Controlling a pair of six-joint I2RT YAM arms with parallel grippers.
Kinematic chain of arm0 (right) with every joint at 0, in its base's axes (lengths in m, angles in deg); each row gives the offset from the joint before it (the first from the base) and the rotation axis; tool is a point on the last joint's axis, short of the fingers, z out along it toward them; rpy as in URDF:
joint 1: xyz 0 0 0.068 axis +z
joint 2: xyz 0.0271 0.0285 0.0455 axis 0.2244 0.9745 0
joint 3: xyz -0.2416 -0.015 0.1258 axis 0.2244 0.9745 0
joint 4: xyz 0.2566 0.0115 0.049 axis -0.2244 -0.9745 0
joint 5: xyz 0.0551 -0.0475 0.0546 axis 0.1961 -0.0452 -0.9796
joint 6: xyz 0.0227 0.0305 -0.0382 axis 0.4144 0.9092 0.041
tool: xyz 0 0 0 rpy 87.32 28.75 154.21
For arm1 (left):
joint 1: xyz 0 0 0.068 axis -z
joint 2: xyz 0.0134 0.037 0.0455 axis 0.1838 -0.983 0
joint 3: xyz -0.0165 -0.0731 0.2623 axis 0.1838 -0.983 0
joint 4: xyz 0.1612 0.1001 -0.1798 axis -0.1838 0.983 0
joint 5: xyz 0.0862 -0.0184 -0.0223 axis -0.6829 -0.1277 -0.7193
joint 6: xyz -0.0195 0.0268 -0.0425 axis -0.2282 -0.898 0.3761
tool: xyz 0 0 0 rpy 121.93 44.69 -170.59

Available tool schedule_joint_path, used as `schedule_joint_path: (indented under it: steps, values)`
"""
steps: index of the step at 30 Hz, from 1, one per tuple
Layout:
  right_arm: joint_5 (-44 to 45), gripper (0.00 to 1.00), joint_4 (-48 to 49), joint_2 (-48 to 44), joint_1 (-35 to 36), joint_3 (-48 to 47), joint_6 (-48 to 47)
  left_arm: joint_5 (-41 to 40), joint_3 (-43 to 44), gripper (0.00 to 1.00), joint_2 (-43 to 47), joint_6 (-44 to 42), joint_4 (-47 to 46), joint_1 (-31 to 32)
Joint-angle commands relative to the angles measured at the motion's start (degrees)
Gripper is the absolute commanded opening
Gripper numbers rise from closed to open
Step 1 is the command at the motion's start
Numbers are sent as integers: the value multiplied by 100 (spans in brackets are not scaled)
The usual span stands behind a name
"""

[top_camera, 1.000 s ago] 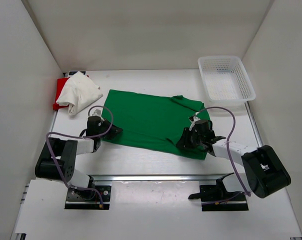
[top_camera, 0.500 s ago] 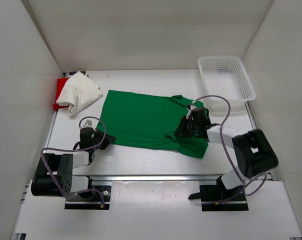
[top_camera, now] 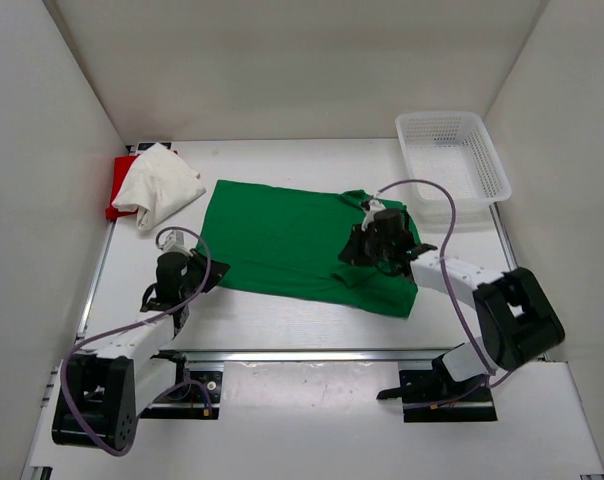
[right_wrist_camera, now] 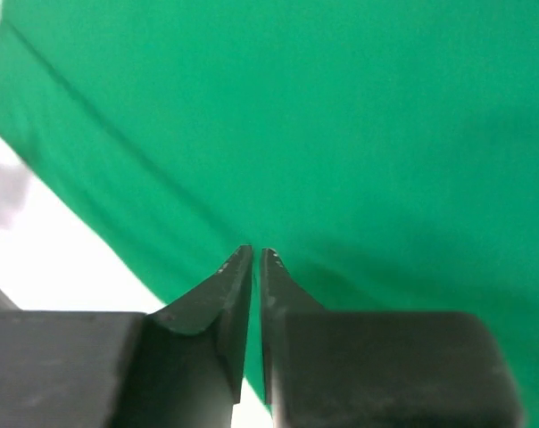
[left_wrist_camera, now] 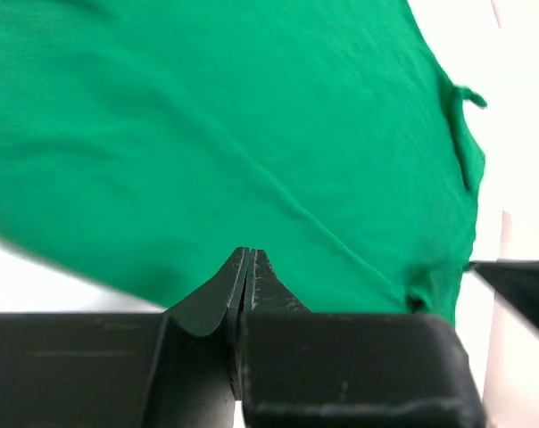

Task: Fold and stack the t-shirts
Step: Fold the flattened tshirt in 1/3 of the way

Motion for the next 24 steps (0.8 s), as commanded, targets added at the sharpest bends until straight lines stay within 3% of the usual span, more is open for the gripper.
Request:
schedule_joint_path:
  steps: [1,4,9,24]
  values:
    - [158,6,49,-660,69,864,62,-233,345,9,-180,-176,27,286]
    - [280,6,-2,-1013,79,1287,37,-144,485,9,-549,-124,-202,401]
    - [298,24,32,-1164,-71,1509,63,-276,627,10,-954,-62,-431,551]
    - [307,34,-82,-707,78,1333,63,-153,355,9,-1359,44,-809,278]
